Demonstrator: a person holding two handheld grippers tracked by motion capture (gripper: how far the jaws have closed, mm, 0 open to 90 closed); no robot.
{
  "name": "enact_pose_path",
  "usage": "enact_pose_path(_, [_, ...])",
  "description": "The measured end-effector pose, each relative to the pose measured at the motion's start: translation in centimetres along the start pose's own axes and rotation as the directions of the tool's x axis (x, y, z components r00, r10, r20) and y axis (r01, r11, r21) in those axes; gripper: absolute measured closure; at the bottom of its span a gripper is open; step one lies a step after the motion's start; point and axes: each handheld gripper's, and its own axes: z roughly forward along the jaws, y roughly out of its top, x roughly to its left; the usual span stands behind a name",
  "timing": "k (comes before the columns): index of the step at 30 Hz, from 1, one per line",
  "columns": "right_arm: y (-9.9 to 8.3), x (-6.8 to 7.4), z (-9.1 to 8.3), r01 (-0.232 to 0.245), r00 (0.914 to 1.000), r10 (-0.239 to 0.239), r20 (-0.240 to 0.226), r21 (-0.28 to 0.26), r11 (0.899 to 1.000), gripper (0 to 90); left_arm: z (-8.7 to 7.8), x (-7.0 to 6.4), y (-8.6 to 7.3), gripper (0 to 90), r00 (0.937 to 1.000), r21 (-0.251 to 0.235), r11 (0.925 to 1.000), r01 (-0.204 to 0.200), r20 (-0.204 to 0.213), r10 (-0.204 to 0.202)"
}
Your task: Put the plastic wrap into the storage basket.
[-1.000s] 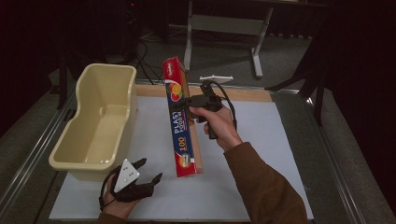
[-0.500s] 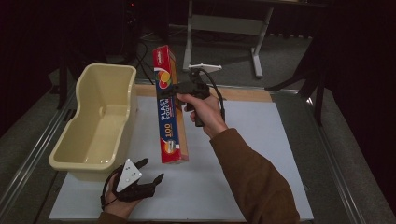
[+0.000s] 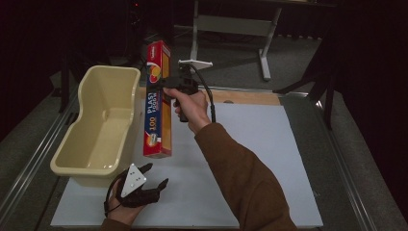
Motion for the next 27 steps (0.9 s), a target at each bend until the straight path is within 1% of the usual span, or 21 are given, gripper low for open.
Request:
enact_pose_path(3, [0.1,0.3,1.1,-0.02,0.9997,0.02,-0.014,-0.017,1.0,41.1,-0.2,0.1,0.0,26.6,1.0,-0.005,1.0,0.004,-0.001,-0.004])
enact_pose_path(7, [0.3,0.6,2.4,-0.064,0.9965,0.062,-0.055,-0.036,0.997,41.1,-0.2,0.0,0.0,26.6,1.0,-0.011,0.9999,0.005,0.0,-0.005])
enact_pose_path(8, [0.3,0.7,2.7,-0.072,0.9957,0.07,-0.061,-0.039,0.997,41.1,-0.2,0.0,0.0,26.6,1.0,-0.009,1.0,-0.002,0.001,0.002])
enact_pose_path(9, [0.3,0.7,3.0,-0.08,0.9951,0.077,-0.062,-0.043,0.996,41.0,-0.2,-0.1,0.0,26.6,1.0,-0.01,0.9999,-0.001,0.001,0.001])
enact_pose_path(10, [0.3,0.9,3.3,-0.08,0.9956,0.077,-0.053,-0.05,0.996,41.0,-0.2,-0.1,0.0,26.6,1.0,-0.01,0.9999,0.0,0.003,0.0])
enact_pose_path(12, [0.2,1.2,4.0,-0.068,0.9975,0.067,-0.021,-0.065,0.996,41.1,-0.2,-0.2,0.0,26.6,1.0,-0.012,0.9999,-0.004,0.004,0.004])
enact_pose_path(13, [0.2,1.3,4.3,-0.065,0.9978,0.065,-0.012,-0.065,0.996,41.1,-0.3,-0.2,0.0,26.6,1.0,-0.013,0.9999,-0.005,0.006,0.005])
enact_pose_path(18, [-0.2,1.8,5.8,-0.078,0.9965,0.076,-0.035,-0.069,0.995,41.0,-0.4,-0.4,0.0,26.6,0.9999,-0.016,0.9998,-0.012,0.012,0.012])
enact_pose_path(20, [-0.3,2.2,6.4,-0.075,0.9969,0.073,-0.03,-0.069,0.995,41.0,-0.3,-0.4,0.0,26.6,0.9998,-0.018,0.9997,-0.014,0.015,0.015])
enact_pose_path(23, [-0.6,2.5,7.2,-0.079,0.9964,0.077,-0.036,-0.067,0.995,41.0,-0.3,-0.5,0.0,26.6,0.9997,-0.021,0.9996,-0.017,0.016,0.017])
enact_pose_path(27, [-1.0,2.8,8.5,-0.085,0.9959,0.082,-0.037,-0.08,0.993,40.9,-0.4,-0.4,0.0,26.6,0.9998,-0.031,0.9994,-0.014,0.015,0.015])
